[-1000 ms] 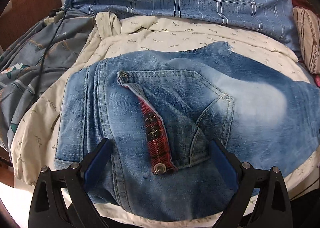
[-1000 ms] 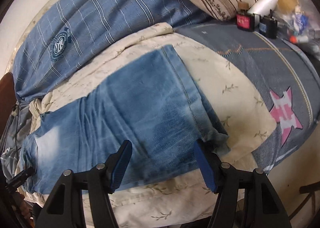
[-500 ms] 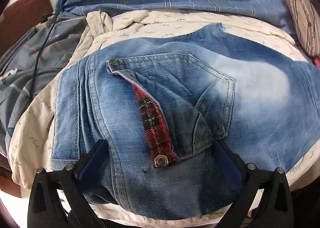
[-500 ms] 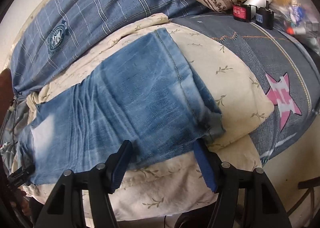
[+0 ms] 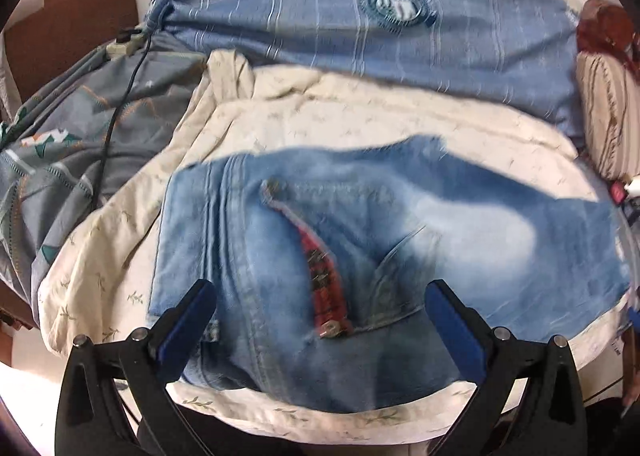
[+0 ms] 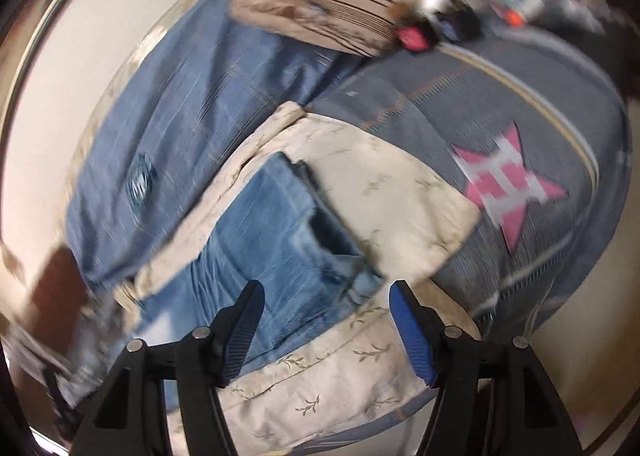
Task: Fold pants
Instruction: 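Move the right gripper down to the jeans leg hem, then close the right gripper on the leg hem and lift it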
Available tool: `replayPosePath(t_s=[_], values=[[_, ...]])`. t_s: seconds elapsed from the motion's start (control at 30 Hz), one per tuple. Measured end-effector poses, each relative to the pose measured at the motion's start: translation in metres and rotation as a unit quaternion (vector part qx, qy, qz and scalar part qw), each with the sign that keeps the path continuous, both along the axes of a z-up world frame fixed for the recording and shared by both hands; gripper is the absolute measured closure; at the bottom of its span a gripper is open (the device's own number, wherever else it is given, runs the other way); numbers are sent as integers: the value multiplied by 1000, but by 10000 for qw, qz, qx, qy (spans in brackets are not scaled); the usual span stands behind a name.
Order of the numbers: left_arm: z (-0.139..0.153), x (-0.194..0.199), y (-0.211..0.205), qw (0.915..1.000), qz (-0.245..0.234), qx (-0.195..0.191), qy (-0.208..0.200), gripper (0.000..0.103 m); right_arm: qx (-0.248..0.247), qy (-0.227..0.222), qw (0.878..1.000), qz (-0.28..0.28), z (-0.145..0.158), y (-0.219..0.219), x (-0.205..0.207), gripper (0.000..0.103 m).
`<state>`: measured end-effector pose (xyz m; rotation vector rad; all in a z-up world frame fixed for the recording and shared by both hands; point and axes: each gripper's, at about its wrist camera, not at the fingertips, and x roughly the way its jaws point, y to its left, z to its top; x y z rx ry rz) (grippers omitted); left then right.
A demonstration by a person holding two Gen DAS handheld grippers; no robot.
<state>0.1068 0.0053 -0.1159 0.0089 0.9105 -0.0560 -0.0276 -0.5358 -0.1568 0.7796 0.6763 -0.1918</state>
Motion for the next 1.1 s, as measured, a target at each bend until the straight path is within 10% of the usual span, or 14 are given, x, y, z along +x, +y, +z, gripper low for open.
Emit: replayPosePath(t_s=[0.5, 1.1], values=[[-36, 25, -119, 9951, -850, 451, 215, 0, 751, 138, 9970, 98, -23, -3, 24, 35], [-64, 40, -136, 9906, -878, 685, 792, 0, 426, 95, 9990, 79, -19, 2, 48, 53]])
